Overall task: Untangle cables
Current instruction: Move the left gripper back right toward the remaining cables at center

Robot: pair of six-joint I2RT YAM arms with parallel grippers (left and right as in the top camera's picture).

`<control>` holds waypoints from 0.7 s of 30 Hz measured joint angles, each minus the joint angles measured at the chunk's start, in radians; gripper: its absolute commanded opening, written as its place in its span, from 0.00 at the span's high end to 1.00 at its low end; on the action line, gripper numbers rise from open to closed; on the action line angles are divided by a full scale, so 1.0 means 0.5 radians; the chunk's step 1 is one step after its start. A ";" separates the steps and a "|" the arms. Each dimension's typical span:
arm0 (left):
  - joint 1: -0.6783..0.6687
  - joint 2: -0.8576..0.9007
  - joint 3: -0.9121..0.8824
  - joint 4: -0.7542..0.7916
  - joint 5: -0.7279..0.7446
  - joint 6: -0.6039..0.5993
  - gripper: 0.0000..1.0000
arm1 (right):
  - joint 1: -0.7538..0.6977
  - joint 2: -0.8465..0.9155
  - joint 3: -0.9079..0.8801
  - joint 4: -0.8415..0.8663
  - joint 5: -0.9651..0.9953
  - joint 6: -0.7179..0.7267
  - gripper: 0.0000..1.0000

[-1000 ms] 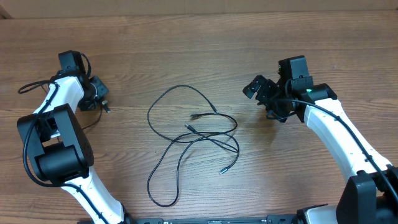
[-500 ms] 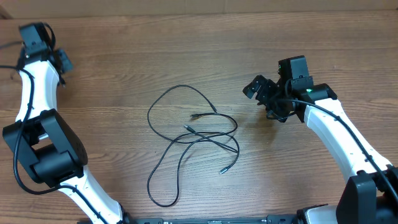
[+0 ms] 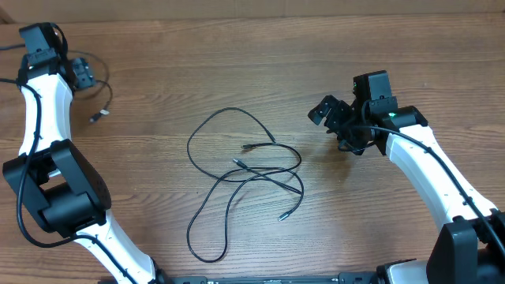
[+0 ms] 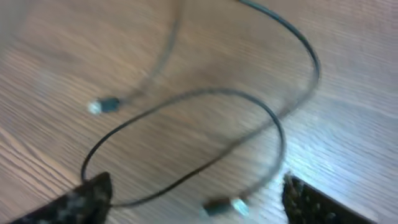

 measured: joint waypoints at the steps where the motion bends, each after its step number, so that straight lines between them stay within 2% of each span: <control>1: 0.000 0.000 0.000 -0.053 0.049 -0.003 0.00 | 0.001 0.000 0.000 -0.001 0.000 -0.001 0.00; 8: -0.008 0.000 0.001 -0.603 0.619 -0.011 0.02 | 0.001 0.000 0.000 0.000 0.000 0.000 0.00; 13: -0.064 0.000 -0.004 -0.883 0.947 -0.057 0.02 | 0.001 0.000 0.000 0.001 0.000 -0.001 0.00; 21: -0.307 0.000 -0.190 -1.154 1.157 -0.064 0.01 | 0.001 0.000 0.000 0.000 0.000 0.000 0.00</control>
